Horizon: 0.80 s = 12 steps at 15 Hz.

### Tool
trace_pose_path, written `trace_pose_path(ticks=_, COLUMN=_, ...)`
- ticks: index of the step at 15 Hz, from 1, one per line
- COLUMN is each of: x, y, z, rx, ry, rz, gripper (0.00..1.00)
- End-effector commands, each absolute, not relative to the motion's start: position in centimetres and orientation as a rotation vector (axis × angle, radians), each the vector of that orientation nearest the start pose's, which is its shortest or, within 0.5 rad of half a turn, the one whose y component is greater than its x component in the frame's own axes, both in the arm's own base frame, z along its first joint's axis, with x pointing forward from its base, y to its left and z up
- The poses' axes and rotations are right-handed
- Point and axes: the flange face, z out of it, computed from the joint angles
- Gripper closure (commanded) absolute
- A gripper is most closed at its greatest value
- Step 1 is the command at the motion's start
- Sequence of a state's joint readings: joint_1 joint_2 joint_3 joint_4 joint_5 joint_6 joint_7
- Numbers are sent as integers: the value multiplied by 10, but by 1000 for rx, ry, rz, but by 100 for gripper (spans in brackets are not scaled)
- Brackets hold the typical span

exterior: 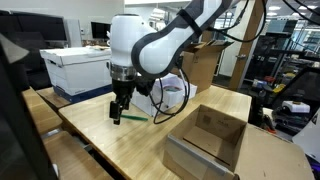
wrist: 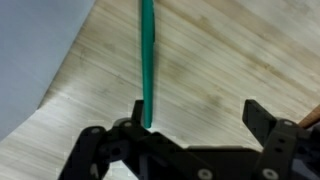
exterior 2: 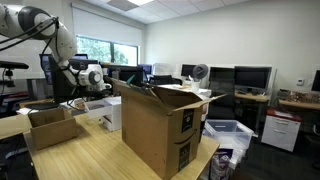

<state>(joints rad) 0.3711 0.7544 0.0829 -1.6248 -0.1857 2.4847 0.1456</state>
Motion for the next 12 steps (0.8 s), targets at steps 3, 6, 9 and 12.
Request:
trace_pose_path(ticks=3, x=633, y=302, z=189, rx=-3096, ry=-665, rz=-192, gripper=0)
trace_pose_path(ticks=6, x=633, y=302, z=189, rx=-3095, ry=-666, rz=-192, gripper=0)
trace_pose_path(ticks=9, x=633, y=302, z=189, rx=-3095, ry=-666, rz=-192, gripper=0)
trace_pose_path(ticks=12, x=630, y=305, z=190, rx=-3111, ry=-657, rz=-185, gripper=0)
